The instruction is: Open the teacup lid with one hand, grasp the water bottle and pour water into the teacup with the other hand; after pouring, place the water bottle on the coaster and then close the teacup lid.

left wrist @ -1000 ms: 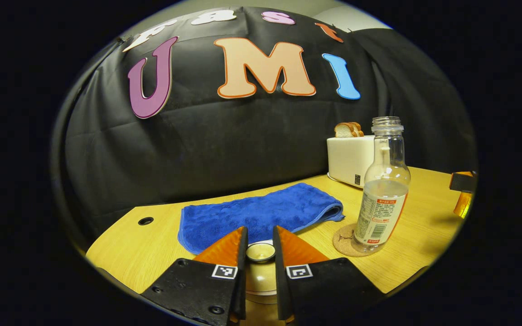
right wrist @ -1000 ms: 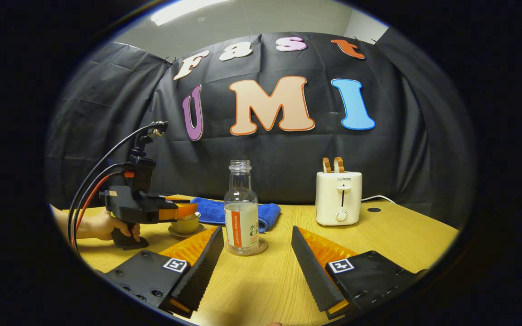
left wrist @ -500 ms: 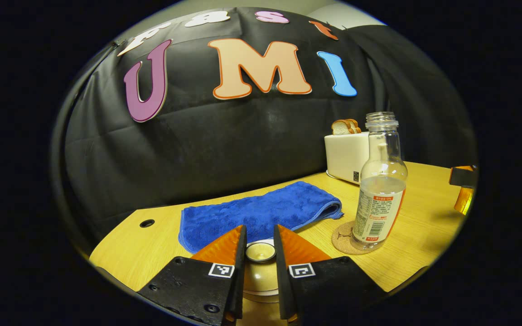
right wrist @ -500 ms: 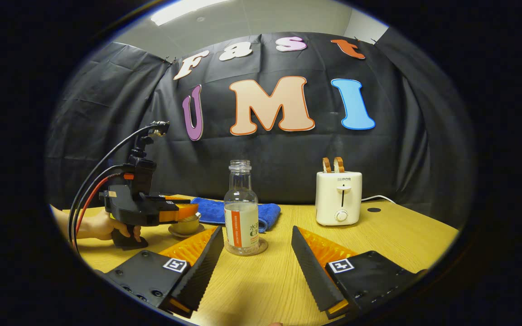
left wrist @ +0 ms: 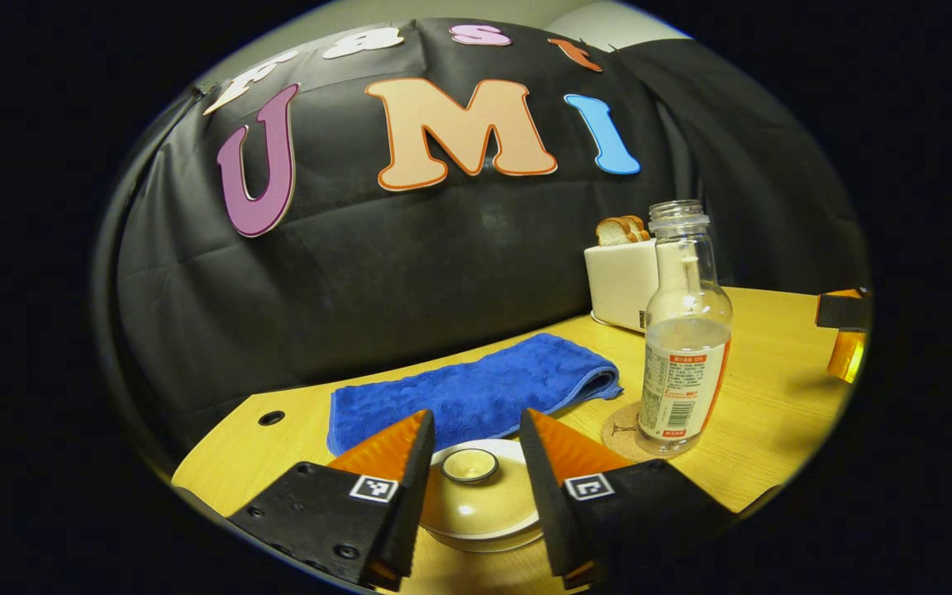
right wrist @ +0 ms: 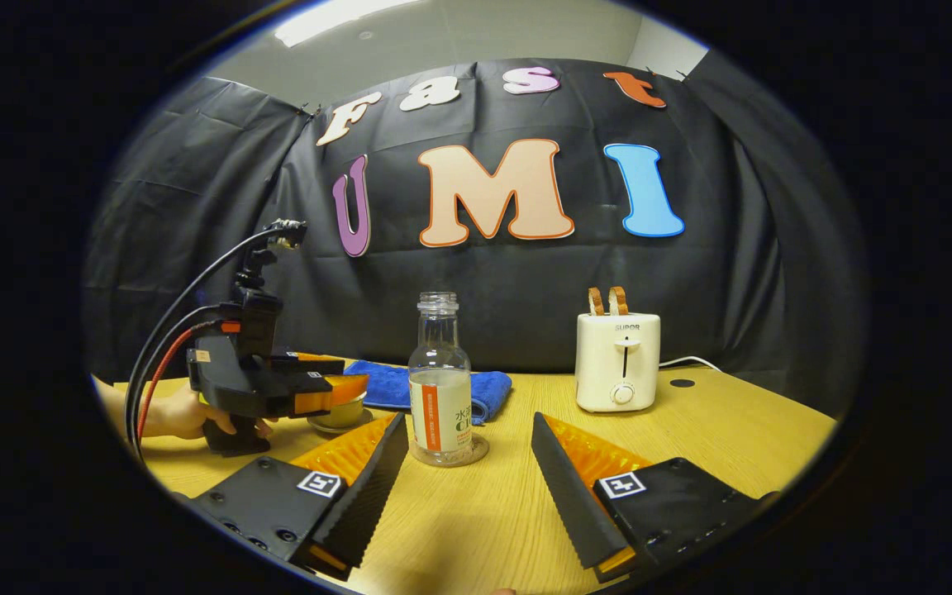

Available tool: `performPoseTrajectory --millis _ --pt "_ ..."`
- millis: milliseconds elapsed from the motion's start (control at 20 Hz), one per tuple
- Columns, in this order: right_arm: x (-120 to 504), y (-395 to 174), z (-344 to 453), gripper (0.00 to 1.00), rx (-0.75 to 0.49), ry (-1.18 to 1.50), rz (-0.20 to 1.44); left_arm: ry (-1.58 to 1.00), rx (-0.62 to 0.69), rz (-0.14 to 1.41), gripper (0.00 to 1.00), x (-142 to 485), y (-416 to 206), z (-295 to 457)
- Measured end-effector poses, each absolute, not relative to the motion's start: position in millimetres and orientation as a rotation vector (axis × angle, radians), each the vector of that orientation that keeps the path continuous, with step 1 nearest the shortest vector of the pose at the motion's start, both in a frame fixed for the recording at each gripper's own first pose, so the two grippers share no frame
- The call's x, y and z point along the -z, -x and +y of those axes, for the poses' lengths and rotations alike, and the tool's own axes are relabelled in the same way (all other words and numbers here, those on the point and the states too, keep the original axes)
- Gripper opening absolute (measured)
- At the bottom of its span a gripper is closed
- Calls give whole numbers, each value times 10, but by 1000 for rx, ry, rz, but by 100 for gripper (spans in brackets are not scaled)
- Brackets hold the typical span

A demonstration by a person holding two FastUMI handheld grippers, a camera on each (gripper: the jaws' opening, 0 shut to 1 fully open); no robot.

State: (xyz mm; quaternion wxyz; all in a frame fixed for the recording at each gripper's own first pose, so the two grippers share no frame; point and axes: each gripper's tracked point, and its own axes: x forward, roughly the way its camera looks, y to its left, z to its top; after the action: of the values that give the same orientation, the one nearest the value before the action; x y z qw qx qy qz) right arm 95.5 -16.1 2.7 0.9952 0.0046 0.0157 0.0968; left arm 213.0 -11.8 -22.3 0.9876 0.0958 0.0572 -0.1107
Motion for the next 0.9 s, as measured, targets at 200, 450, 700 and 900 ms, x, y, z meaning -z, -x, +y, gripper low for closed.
performPoseTrajectory --millis 200,450,700,900 --pt "-27 -952 -162 98 -194 -9 31 -158 187 73 97 151 -2112 -38" --pt "-28 -953 -207 100 -166 -7 29 -81 133 34 97 85 -1989 76" --pt "-32 -931 -234 100 -145 -5 29 -31 103 11 97 42 -1641 107" --pt "-32 -891 -234 92 -125 -4 27 -23 65 5 97 24 -1235 111"
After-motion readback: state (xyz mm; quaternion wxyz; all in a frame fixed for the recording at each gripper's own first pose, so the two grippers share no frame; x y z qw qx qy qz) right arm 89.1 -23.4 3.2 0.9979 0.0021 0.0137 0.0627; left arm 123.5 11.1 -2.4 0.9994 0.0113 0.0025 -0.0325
